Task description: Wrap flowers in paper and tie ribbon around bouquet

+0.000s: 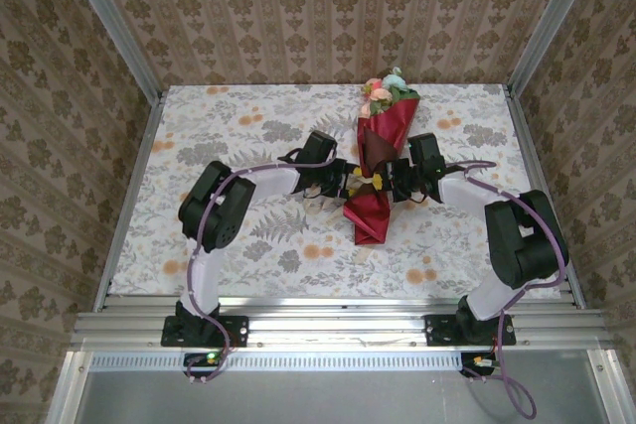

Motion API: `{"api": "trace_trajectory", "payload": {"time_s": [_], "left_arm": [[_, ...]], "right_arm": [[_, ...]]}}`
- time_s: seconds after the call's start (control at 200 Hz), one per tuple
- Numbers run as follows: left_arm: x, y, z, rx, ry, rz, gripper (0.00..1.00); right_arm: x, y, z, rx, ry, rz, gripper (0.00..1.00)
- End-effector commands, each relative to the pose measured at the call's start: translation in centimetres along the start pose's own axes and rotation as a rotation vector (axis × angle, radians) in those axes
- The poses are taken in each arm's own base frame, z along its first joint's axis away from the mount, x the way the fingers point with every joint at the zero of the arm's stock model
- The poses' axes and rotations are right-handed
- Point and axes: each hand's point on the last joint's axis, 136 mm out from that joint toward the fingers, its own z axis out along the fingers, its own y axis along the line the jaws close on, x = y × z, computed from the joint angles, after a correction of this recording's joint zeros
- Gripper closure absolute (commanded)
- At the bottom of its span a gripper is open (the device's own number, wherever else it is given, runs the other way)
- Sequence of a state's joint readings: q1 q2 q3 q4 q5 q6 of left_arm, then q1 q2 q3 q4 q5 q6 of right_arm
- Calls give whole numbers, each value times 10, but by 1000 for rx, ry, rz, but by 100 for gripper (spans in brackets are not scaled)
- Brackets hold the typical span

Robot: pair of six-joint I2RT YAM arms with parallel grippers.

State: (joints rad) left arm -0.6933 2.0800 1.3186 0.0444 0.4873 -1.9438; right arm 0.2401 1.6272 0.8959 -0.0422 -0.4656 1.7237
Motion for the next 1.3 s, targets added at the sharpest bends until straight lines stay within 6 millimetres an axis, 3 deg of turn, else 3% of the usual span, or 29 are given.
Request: {"api": "trace_trajectory", "payload": {"time_s": [0.0,0.48,0.885,1.295], "left_arm": [[2,-1,4,-11,8,11,56],[-9,-29,-4,143,-50,20,100],[2,-64,-19,364,-26,90,100],[12,-57,-19,426,19,122,100]], "right_arm": [[3,-2,-7,-4,15,-19,100],[7,-18,-12,24,28,-18,100],[-8,-35,-4,74,20,12,100],[-13,-23,6,105,18,9,100]]}}
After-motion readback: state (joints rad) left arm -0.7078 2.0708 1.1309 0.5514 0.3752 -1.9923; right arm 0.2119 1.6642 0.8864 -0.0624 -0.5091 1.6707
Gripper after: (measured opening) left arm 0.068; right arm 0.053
